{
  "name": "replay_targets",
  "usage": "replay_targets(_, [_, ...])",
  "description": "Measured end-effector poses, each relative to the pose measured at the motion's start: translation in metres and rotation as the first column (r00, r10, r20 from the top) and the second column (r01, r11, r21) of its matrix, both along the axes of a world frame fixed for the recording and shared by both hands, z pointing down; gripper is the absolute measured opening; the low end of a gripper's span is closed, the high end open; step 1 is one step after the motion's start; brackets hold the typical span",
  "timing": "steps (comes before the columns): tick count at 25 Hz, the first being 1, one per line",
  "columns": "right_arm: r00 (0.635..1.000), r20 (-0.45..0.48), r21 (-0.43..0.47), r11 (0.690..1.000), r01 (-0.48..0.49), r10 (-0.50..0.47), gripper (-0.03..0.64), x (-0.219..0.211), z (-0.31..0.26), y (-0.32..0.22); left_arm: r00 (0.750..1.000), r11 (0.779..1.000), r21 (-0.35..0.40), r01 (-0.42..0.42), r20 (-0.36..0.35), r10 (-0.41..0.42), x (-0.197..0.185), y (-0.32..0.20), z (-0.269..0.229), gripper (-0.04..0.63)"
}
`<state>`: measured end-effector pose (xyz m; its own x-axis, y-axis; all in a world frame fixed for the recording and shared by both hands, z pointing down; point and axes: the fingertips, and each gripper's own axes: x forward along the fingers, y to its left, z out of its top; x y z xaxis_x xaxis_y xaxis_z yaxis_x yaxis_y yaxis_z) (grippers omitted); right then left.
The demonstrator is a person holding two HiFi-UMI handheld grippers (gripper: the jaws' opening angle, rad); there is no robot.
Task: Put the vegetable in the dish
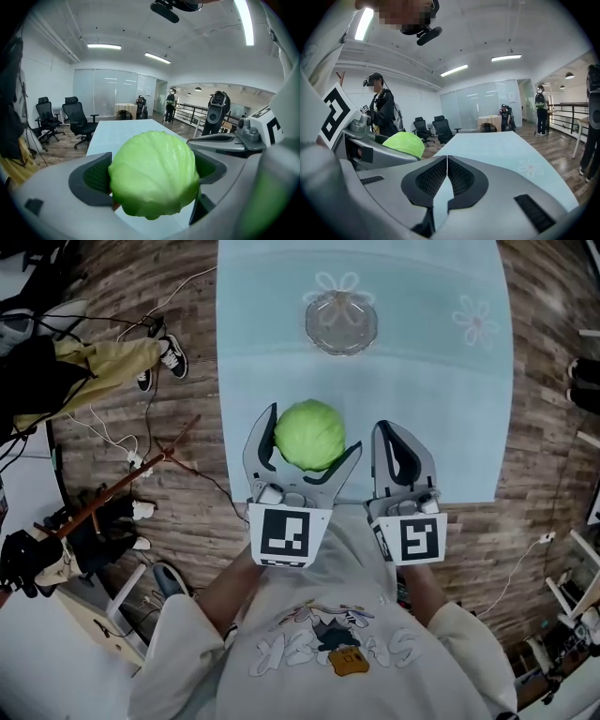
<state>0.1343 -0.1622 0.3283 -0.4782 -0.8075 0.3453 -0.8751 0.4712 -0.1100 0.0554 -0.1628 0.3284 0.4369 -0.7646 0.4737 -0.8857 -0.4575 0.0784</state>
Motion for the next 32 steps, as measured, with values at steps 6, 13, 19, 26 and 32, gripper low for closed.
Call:
replay_targets(6, [1.000,-0.004,0.006,1.000,0.019,-0.019,0.023,0.002,0.014,-0.029,0.997,0.997,-0.048,0.066,-0.022,-0.067,0.004,-0.023,0.019,0.535])
replay_targets(13, [1.000,0.006,0.009,1.000,0.025,-0.025,0.023,-0.001,0.027,-0.048,0.996,0.996,-0.037,0.082,-0.018,-0.083,0.006,-0.048,0.041,0.535])
replay_targets(19, [1.000,0.024,-0.015,1.000,0.008,-0.008,0.023,0.009,0.046,-0.066,0.999,0.999,-0.015,0.047,0.016,-0.047,0.013,-0.072,0.065,0.535])
replay_targets(26, [0.999,0.032,-0.030,0.999,-0.012,0.013,0.023,0.023,0.071,-0.092,0.994,0.993,-0.054,0.108,0.003,-0.108,0.021,-0.098,0.082,0.535])
replay_targets(32, [0.999,0.032,-0.042,0.999,-0.016,0.017,0.023,0.037,0.090,-0.115,0.994,0.993,-0.051,0.107,0.008,-0.107,0.036,-0.125,0.098,0.534])
